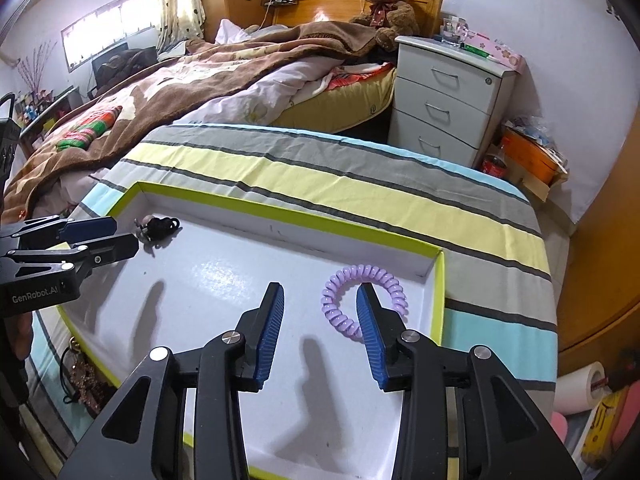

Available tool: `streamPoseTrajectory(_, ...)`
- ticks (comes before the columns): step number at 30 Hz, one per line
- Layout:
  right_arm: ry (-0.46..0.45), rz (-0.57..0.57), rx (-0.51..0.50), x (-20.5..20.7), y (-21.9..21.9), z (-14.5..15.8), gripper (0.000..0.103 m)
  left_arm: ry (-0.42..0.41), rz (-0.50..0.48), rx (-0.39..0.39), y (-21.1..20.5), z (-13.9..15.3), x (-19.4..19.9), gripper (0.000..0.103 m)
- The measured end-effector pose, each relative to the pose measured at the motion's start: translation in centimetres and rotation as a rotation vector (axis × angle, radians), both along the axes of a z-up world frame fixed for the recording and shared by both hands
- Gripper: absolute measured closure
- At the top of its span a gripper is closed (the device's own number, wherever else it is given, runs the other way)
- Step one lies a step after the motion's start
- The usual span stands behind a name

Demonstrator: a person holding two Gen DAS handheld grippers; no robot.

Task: Organize jewelry
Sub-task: 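Lower the bear keychain into the green box and open the left tool, then withdraw both tools from the box back toward the remaining jewelry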

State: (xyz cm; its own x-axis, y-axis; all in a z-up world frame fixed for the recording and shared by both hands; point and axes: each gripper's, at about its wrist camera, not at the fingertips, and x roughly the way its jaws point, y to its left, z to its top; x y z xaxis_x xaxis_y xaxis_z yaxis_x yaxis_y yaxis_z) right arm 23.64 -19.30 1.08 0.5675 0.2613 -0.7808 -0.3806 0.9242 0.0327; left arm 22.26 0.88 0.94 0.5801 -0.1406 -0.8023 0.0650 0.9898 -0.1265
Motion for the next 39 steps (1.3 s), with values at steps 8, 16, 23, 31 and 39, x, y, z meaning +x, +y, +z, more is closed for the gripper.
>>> streamPoseTrajectory(8,-0.035,-0.017,0.030,-1.7,-0.6,1.6,0.064,-0.032,0.010,-0.003,0.3,1.7,-1.8,0.047)
streamPoseTrajectory(16,-0.062,-0.033,0.053,-4.0,-1.3,2.8,0.064,-0.072,0.008,-0.003,0.4,3.5,-4.2,0.046)
streamPoseTrajectory(23,-0.083,-0.030,0.098,-7.4,-2.0,3.7,0.064,-0.101,0.014,-0.016,1.1,4.5,-6.9,0.046)
streamPoseTrajectory(31,-0.043,0.019,0.138,-11.3,-1.7,2.2,0.064,-0.099,0.026,-0.041,2.3,3.5,-10.4,0.045)
streamPoseTrajectory(39,-0.004,0.039,0.194,-14.7,-2.9,1.1,0.064,-0.074,0.032,-0.069,3.6,1.6,-13.0,0.045)
